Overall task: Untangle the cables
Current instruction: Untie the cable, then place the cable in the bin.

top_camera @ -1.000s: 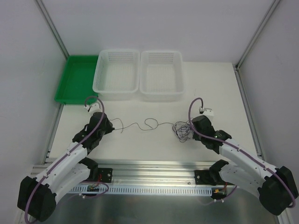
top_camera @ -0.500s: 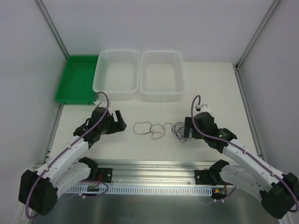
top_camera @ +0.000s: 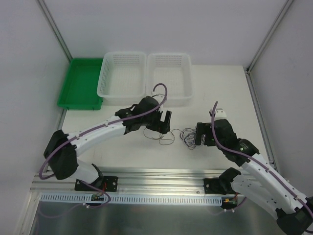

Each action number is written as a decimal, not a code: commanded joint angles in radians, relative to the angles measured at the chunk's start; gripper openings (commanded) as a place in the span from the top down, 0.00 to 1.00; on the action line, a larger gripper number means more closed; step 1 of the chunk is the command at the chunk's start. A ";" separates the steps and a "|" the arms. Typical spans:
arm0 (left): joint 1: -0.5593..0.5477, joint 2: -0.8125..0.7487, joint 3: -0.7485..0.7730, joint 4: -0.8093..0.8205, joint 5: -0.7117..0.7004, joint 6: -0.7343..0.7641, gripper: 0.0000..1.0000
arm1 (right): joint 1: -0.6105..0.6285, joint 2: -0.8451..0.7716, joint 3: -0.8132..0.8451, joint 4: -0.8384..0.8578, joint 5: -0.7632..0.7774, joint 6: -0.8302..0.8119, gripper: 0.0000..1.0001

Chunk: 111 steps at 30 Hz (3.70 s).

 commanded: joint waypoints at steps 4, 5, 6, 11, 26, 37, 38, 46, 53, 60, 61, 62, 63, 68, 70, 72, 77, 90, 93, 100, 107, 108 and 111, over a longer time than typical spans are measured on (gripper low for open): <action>-0.095 0.258 0.152 -0.021 -0.134 -0.070 0.15 | 0.004 -0.087 -0.039 -0.028 0.030 0.017 0.03; -0.130 0.305 0.164 -0.021 -0.150 -0.077 0.16 | 0.005 -0.099 -0.041 -0.032 0.033 0.018 0.03; -0.148 0.324 0.186 -0.021 -0.167 -0.091 0.16 | 0.004 -0.106 -0.044 -0.034 0.039 0.020 0.03; -0.248 0.422 0.229 -0.016 -0.329 -0.154 0.19 | 0.005 -0.126 -0.065 -0.029 0.046 0.029 0.03; -0.319 0.632 0.281 0.013 -0.552 -0.194 0.60 | 0.004 -0.162 -0.104 -0.018 0.049 0.052 0.03; -0.322 0.568 0.220 0.030 -0.515 -0.200 1.00 | 0.005 -0.139 -0.125 0.026 0.037 0.058 0.03; -0.322 0.549 0.208 0.030 -0.504 -0.185 1.00 | 0.004 -0.132 -0.134 0.037 0.023 0.058 0.03; -0.322 0.309 0.131 0.029 -0.389 -0.150 1.00 | 0.005 0.044 -0.211 0.262 0.000 0.101 0.03; -0.311 0.131 0.062 0.029 -0.345 -0.145 1.00 | 0.002 0.293 -0.219 0.330 0.099 0.155 0.16; -0.193 -0.107 -0.052 0.029 -0.300 -0.153 1.00 | 0.002 0.315 -0.236 0.310 0.119 0.170 0.74; -0.167 -0.138 -0.091 0.027 -0.308 -0.154 1.00 | 0.004 0.307 -0.236 0.298 0.121 0.170 0.85; -0.139 -0.167 -0.113 0.027 -0.299 -0.157 1.00 | 0.004 0.296 -0.233 0.285 0.119 0.172 0.90; -0.062 -0.226 -0.134 0.027 -0.285 -0.162 1.00 | 0.004 0.284 -0.231 0.255 0.118 0.175 0.94; 0.137 -0.400 -0.263 -0.002 -0.299 -0.182 1.00 | 0.002 0.149 -0.214 0.140 0.148 0.167 0.99; 0.210 -0.468 -0.294 -0.017 -0.302 -0.192 1.00 | 0.002 0.103 -0.197 0.107 0.168 0.159 0.99; 0.246 -0.510 -0.305 -0.030 -0.282 -0.191 1.00 | 0.002 0.085 -0.176 0.078 0.173 0.152 0.99; 0.261 -0.526 -0.283 -0.054 -0.221 -0.171 1.00 | 0.002 0.097 -0.157 0.093 0.124 0.135 0.81; 0.296 -0.411 0.063 -0.166 -0.105 -0.052 0.98 | 0.011 -0.013 -0.113 0.044 0.004 0.052 0.03; 0.319 -0.361 0.217 -0.212 -0.113 -0.004 0.98 | 0.013 -0.055 -0.085 0.006 0.001 0.031 0.03; 0.367 -0.223 0.563 -0.231 -0.213 0.100 0.96 | 0.013 -0.150 -0.042 -0.051 -0.019 -0.008 0.03; 0.434 0.053 0.850 -0.146 -0.236 0.269 0.95 | 0.013 -0.190 -0.038 -0.054 -0.026 -0.031 0.03; 0.450 0.086 0.867 -0.131 -0.215 0.274 0.95 | 0.013 -0.189 -0.038 -0.055 -0.028 -0.029 0.03; 0.506 0.219 0.931 -0.120 -0.199 0.274 0.96 | 0.013 -0.187 -0.042 -0.054 -0.055 -0.032 0.03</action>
